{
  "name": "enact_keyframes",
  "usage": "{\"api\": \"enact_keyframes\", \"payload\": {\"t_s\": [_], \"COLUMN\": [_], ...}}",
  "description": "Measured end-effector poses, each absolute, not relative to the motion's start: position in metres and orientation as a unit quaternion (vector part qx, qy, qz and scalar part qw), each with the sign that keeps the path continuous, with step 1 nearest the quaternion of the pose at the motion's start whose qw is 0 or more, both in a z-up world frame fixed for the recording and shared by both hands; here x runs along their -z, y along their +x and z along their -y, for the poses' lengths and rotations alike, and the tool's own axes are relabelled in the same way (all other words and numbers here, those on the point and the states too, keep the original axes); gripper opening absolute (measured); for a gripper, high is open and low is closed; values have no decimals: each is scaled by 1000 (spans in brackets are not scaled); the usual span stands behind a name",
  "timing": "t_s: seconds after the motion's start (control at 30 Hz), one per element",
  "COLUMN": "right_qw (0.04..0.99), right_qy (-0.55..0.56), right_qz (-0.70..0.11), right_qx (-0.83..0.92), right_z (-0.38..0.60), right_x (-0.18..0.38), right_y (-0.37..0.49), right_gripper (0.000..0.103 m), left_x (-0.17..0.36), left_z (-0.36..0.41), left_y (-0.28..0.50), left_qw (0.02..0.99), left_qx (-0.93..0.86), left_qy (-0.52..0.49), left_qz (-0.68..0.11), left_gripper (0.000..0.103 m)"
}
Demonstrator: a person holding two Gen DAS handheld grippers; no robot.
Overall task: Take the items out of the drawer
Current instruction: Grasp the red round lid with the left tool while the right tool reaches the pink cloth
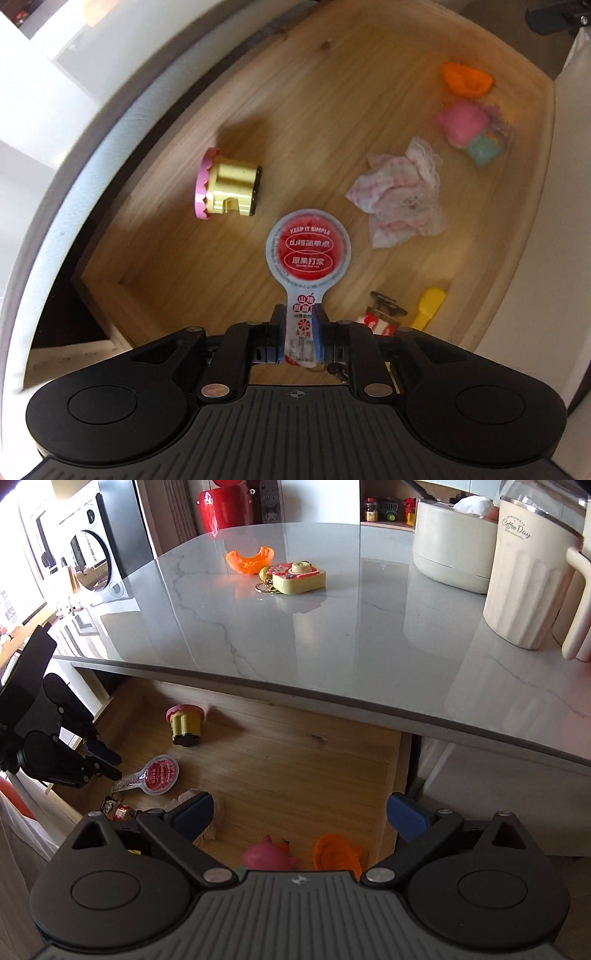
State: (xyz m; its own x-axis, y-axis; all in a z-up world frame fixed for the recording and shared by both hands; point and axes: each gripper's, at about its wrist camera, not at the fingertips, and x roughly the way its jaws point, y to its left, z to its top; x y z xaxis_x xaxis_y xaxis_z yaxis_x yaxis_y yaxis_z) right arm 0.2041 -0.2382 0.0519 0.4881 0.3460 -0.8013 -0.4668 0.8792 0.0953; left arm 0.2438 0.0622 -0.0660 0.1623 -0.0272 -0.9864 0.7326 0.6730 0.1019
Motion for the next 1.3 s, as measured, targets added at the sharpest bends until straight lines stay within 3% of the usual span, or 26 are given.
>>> {"api": "enact_keyframes", "payload": {"t_s": [0.2, 0.27, 0.43, 0.7, 0.8, 0.97, 1.03, 1.13, 1.3], "right_qw": [852, 850, 848, 844, 844, 814, 797, 763, 704], "right_qy": [-70, -68, -65, -74, -75, -100, -144, -207, -218], "right_qz": [-458, -462, -469, -475, -473, -492, -491, -489, -564], "right_qx": [-242, -242, -238, -238, -241, -293, -321, -370, -373], "right_z": [239, 240, 242, 238, 236, 210, 188, 151, 96], "right_x": [-48, -47, -44, -39, -42, -48, -47, -43, -7], "right_y": [207, 207, 211, 212, 212, 224, 227, 230, 247], "right_gripper": [100, 100, 101, 103, 103, 103, 99, 88, 86], "left_x": [91, 95, 101, 99, 77, 18, 0, -11, -14], "left_z": [-51, -48, -51, -54, -56, -88, -100, -119, -134], "left_y": [251, 252, 261, 260, 242, 203, 186, 174, 179], "left_qw": [664, 662, 667, 674, 686, 750, 774, 800, 824], "left_qx": [277, 276, 258, 256, 267, 273, 267, 251, 223], "left_qy": [321, 333, 322, 274, 284, 200, 170, 120, 78], "left_qz": [-616, -613, -620, -637, -614, -569, -548, -531, -515], "left_gripper": [18, 30, 31, 26, 26, 17, 10, 10, 10]}}
